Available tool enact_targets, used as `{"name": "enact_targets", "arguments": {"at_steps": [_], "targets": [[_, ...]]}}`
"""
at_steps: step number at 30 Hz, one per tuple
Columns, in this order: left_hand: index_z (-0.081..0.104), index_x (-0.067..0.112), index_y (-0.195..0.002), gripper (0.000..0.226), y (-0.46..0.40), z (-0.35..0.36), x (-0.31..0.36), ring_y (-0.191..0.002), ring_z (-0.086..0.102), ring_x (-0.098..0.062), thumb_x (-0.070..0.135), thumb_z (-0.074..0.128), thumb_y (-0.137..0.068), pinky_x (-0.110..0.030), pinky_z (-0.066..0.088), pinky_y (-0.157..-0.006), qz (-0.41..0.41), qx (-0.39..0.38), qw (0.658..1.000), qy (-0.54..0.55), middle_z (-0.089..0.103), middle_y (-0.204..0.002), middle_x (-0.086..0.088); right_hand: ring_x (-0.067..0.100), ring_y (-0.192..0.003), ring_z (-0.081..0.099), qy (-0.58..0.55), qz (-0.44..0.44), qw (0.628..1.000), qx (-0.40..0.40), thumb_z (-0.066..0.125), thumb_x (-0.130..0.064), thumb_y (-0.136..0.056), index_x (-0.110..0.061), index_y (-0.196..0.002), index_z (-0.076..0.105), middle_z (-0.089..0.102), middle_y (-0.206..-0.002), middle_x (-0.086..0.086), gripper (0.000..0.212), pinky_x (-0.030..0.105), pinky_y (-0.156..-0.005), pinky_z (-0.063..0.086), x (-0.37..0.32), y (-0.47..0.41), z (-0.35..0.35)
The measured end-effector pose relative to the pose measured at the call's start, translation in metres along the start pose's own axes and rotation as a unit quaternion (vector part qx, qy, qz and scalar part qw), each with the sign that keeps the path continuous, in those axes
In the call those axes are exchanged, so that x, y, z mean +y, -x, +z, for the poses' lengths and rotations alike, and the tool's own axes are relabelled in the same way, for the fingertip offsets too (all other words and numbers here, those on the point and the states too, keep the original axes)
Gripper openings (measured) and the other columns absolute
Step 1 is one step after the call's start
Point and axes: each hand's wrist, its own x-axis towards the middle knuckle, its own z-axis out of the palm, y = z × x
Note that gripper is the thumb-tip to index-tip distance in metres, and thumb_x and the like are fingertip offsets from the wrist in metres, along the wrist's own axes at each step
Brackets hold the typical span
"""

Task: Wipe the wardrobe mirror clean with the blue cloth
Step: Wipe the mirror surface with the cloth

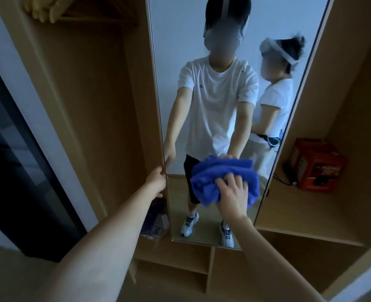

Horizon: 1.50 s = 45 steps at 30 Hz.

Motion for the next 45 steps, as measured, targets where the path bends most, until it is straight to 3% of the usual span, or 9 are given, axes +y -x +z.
{"name": "enact_targets", "arguments": {"at_steps": [7,16,19,25,28,30,33,40,45], "targets": [[0.021,0.033,-0.156,0.055,-0.002,0.001,0.004,-0.124,0.054,-0.028,0.015,0.035,-0.107,-0.046,0.057,-0.090,-0.007,0.005,1.000,-0.017,0.042,-0.150,-0.003,0.030,-0.088,0.052,-0.047,0.070,0.985,-0.152,0.074,-0.014,-0.067,-0.017,-0.097,0.072,0.059,-0.092,0.002,0.030,0.044,-0.076,0.047,0.003,0.015,-0.003],[0.022,0.031,-0.156,0.055,-0.006,0.003,0.000,-0.125,0.052,-0.029,0.014,0.038,-0.106,-0.050,0.056,-0.089,-0.001,-0.005,1.000,0.016,0.048,-0.146,-0.003,0.026,-0.086,0.041,-0.155,0.184,0.954,0.177,0.057,-0.004,-0.059,-0.012,-0.093,0.064,0.054,-0.096,0.007,0.036,0.036,-0.070,0.036,-0.007,-0.095,-0.086],[0.022,0.031,-0.156,0.056,-0.006,0.003,0.000,-0.125,0.052,-0.029,0.014,0.039,-0.106,-0.049,0.057,-0.087,-0.004,0.002,1.000,0.015,0.047,-0.145,-0.003,0.027,-0.086,0.041,-0.124,0.164,0.957,0.206,0.057,-0.007,-0.062,-0.011,-0.096,0.066,0.054,-0.096,0.009,0.035,0.034,-0.075,0.036,0.005,-0.095,-0.084],[0.021,0.037,-0.155,0.053,-0.005,0.001,-0.001,-0.115,0.057,-0.026,0.022,0.032,-0.106,-0.039,0.060,-0.076,0.009,0.001,1.000,-0.029,0.048,-0.145,0.002,0.033,-0.081,0.048,-0.033,0.131,0.991,-0.018,0.066,-0.006,-0.062,-0.006,-0.090,0.065,0.054,-0.090,0.013,0.028,0.042,-0.065,0.038,0.021,0.008,-0.009],[0.019,0.035,-0.156,0.054,-0.004,0.001,0.000,-0.117,0.057,-0.027,0.021,0.032,-0.106,-0.038,0.060,-0.075,0.001,0.008,0.999,-0.031,0.044,-0.149,0.001,0.035,-0.101,0.049,-0.068,0.200,0.954,-0.211,0.067,-0.004,-0.069,-0.011,-0.113,0.066,0.056,-0.105,0.008,0.044,0.045,-0.078,0.046,0.025,0.044,0.007],[0.018,0.035,-0.156,0.054,-0.004,0.001,0.000,-0.118,0.056,-0.027,0.022,0.032,-0.106,-0.040,0.060,-0.077,-0.002,0.008,0.999,-0.033,0.042,-0.151,0.000,0.028,-0.109,0.045,-0.099,0.224,0.937,-0.251,0.061,-0.006,-0.075,-0.017,-0.121,0.063,0.054,-0.107,0.002,0.047,0.041,-0.083,0.046,0.028,0.046,0.004],[0.019,0.036,-0.156,0.053,-0.006,0.001,0.000,-0.117,0.057,-0.027,0.022,0.032,-0.106,-0.040,0.060,-0.077,-0.001,0.010,0.999,-0.042,0.042,-0.151,0.000,0.031,-0.109,0.045,-0.117,0.244,0.945,-0.186,0.062,-0.004,-0.072,-0.013,-0.109,0.062,0.053,-0.106,0.005,0.039,0.038,-0.076,0.044,0.024,0.022,-0.015],[0.028,0.038,-0.153,0.052,-0.009,0.001,0.000,-0.124,0.053,-0.030,0.019,0.037,-0.105,-0.043,0.059,-0.080,0.002,-0.006,1.000,-0.015,0.043,-0.150,0.000,0.024,-0.097,0.038,-0.226,0.295,0.909,0.187,0.050,-0.001,-0.060,-0.009,-0.097,0.059,0.046,-0.100,0.001,0.039,0.032,-0.075,0.035,0.009,-0.073,-0.088],[0.026,0.037,-0.154,0.054,-0.011,0.001,-0.003,-0.126,0.051,-0.031,0.017,0.038,-0.105,-0.046,0.059,-0.083,0.004,-0.012,1.000,-0.012,0.040,-0.153,0.000,0.027,-0.091,0.042,-0.182,0.244,0.941,0.146,0.061,0.000,-0.060,-0.009,-0.096,0.060,0.051,-0.097,0.009,0.038,0.032,-0.073,0.035,0.019,-0.054,-0.065]]}}
